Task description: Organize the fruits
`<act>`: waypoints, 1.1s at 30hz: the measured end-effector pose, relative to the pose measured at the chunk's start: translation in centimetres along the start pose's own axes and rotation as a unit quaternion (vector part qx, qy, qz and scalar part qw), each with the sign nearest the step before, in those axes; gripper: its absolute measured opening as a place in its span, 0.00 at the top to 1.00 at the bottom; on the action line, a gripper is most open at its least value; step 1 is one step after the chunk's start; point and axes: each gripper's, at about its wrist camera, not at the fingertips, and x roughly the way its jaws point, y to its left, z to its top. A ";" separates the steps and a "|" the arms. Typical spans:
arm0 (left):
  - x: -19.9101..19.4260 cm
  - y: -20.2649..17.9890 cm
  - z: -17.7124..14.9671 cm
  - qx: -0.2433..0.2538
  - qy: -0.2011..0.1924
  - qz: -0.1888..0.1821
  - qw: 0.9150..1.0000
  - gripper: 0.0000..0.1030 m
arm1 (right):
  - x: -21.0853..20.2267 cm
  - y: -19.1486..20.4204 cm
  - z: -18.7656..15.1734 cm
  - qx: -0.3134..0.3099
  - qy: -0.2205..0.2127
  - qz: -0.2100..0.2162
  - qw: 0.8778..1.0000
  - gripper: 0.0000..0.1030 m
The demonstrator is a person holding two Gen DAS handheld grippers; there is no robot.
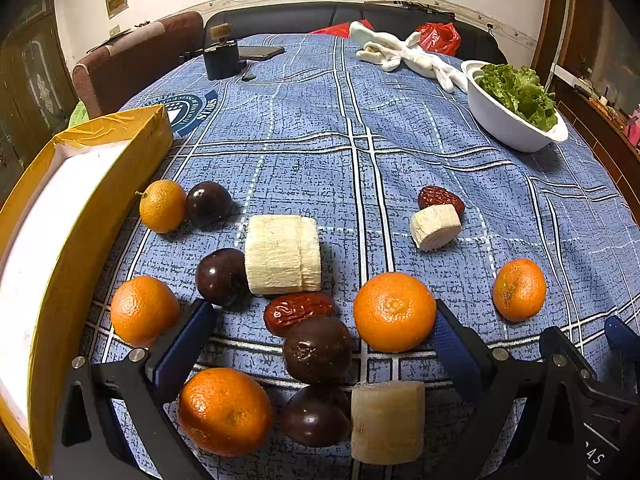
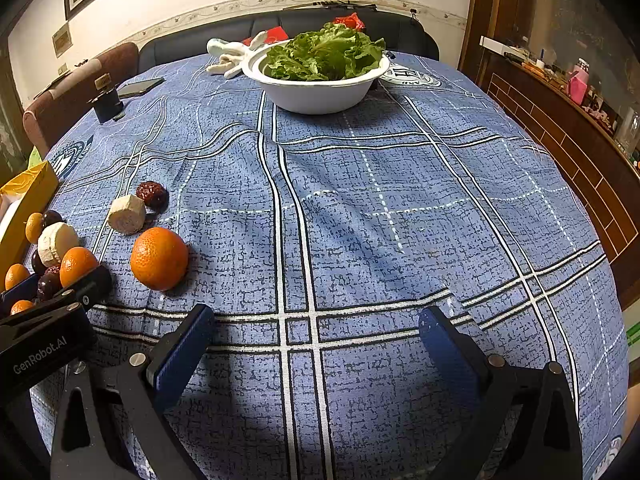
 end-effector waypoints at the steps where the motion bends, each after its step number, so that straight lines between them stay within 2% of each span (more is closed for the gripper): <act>1: 0.0 0.0 0.0 0.000 0.000 0.000 1.000 0.00 | 0.0 0.0 0.0 0.000 0.000 0.000 1.000 0.00; 17: 0.0 -0.1 0.1 0.000 0.004 0.001 1.000 0.00 | -0.1 -0.1 0.1 0.000 0.000 0.000 1.000 0.00; 20: 0.5 -0.1 0.4 0.012 0.025 -0.008 1.000 0.00 | -0.1 -0.1 0.2 0.001 0.001 0.001 1.000 0.00; 25: 0.6 0.0 0.5 0.023 0.027 -0.017 0.999 0.00 | 0.2 -0.2 0.3 -0.007 0.025 0.011 1.000 0.00; 28: 0.0 0.5 0.1 0.036 0.026 -0.042 0.998 0.00 | -0.1 -0.1 -0.3 -0.014 0.033 0.014 0.999 0.00; 29: -0.4 0.9 0.0 0.030 0.024 -0.056 0.998 0.04 | -0.2 0.0 -0.4 -0.017 0.033 0.015 0.999 0.00; 32: -2.5 2.8 0.2 0.002 0.004 -0.101 0.995 0.25 | -0.6 -0.2 -0.6 -0.019 0.032 0.018 0.999 0.00; 33: -3.7 3.8 0.3 -0.006 -0.012 -0.106 0.994 0.25 | -0.7 -0.2 -0.7 -0.019 0.031 0.016 0.999 0.00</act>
